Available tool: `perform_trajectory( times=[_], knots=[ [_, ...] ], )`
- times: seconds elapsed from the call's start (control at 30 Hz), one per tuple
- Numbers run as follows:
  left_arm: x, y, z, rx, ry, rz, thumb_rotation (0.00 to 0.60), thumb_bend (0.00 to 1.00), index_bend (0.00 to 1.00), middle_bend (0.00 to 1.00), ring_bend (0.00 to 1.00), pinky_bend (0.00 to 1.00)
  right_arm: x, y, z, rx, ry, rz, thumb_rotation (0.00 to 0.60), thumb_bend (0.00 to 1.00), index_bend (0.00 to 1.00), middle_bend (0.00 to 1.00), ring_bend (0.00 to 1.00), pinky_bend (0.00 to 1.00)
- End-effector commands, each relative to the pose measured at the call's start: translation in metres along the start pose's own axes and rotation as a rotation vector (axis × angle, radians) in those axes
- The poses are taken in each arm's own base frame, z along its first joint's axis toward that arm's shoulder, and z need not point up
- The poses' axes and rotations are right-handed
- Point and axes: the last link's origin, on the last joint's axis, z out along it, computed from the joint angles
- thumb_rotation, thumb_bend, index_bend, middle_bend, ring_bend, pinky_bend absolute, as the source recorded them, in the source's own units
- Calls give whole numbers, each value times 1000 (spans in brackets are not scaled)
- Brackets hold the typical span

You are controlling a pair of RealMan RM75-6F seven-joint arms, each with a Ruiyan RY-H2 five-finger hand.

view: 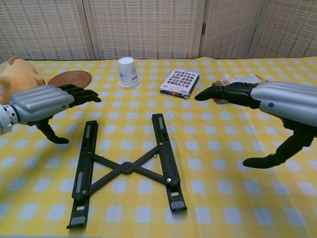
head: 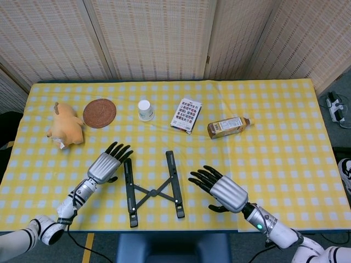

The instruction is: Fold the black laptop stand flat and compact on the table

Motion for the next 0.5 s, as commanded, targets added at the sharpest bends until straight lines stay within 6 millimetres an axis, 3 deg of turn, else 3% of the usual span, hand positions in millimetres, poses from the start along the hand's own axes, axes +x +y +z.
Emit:
perform_trajectory(
  times=[0.03, 0.5],
  knots=[
    [-3, 4, 8, -3, -10, -1, 600, 205, 42, 46, 0, 0, -11, 2, 8, -19, -20, -109, 600, 249, 0, 5, 3, 0],
    [-12, 13, 30, 13, -24, -49, 600, 205, 39, 40, 0, 0, -40, -2, 44, -31, 22, -234, 600, 250, 0, 0, 0, 0]
  ],
)
